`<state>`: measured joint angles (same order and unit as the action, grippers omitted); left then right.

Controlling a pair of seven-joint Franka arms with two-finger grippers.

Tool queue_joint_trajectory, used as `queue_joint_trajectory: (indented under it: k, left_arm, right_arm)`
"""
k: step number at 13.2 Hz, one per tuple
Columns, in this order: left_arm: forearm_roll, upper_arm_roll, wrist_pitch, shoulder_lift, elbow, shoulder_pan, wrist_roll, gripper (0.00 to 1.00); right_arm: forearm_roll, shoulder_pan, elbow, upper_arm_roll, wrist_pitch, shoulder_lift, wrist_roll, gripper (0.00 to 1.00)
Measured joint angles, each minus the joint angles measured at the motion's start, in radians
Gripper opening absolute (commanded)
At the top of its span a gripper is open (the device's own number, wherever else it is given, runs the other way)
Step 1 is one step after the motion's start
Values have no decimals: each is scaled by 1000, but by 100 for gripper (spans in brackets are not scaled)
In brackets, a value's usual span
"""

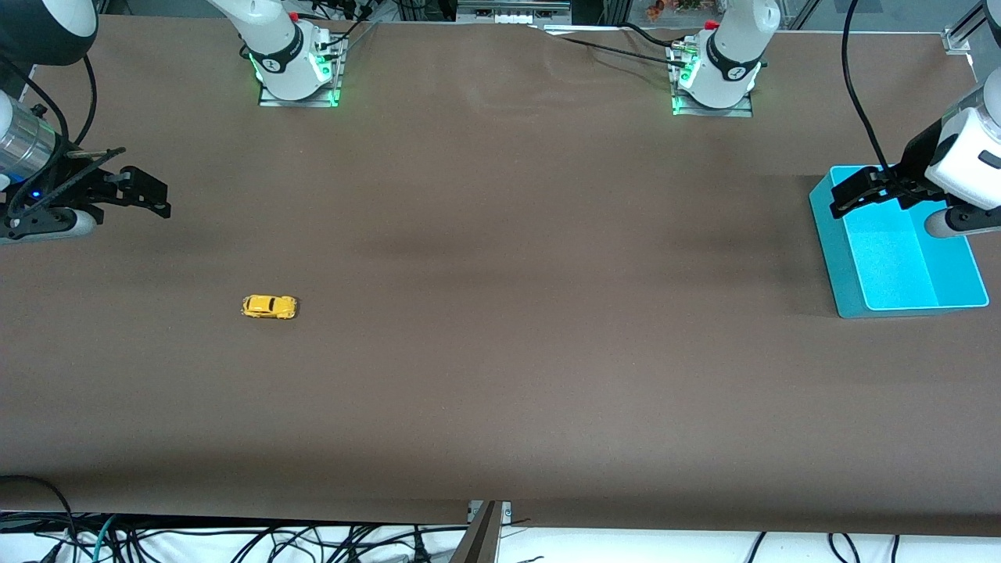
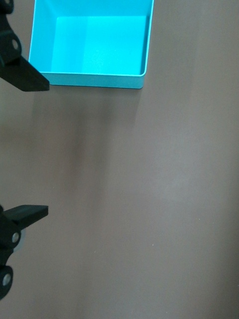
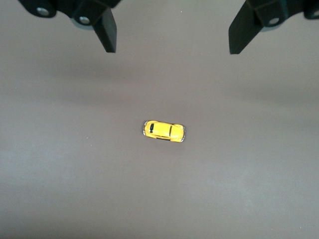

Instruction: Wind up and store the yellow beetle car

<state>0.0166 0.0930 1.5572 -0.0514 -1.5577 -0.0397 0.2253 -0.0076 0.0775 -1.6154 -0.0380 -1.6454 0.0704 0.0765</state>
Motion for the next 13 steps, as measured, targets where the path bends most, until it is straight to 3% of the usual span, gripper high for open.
queue_joint_trajectory:
  k: [8,13]
  left_arm:
    - [0,0,0,0,0,0,0,100]
    - [0,0,0,0,0,0,0,100]
  right_arm:
    - [1,32,-5,13,1,126,28,99]
    - [0,42,-19,10,-96,261,430,99]
